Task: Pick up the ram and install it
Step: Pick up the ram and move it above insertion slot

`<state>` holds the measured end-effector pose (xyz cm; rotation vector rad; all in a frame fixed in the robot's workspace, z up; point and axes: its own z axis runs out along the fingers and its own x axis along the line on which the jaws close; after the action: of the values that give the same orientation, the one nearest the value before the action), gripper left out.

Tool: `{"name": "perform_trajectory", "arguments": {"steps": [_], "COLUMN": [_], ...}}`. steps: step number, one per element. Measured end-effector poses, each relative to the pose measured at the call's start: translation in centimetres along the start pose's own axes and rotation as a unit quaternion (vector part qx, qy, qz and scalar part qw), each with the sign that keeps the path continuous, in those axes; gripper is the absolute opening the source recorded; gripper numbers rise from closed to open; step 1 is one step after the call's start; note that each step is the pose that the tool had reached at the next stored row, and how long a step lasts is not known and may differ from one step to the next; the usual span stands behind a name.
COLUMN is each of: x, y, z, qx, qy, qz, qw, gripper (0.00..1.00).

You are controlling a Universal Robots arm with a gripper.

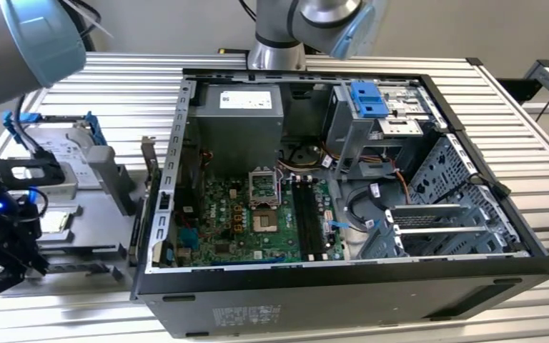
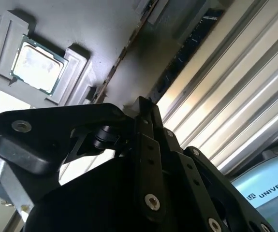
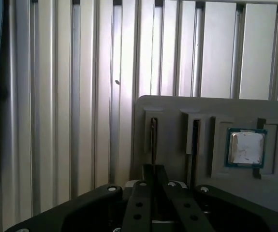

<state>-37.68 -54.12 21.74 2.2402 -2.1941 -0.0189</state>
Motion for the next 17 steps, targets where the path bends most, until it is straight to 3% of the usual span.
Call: {"name": "perform_trajectory", "arguments": {"steps": [9,17], "x": [-0.02,-0.02], "y": [0.05,0.05], "z": [-3.84,-3.86], "qx": [0.0,0.0001], "qy": [0.0003,0.0005], "qz": [0.0,0.0], "qw": [1.0,1.0], "gripper": [0.0,0.0]}}
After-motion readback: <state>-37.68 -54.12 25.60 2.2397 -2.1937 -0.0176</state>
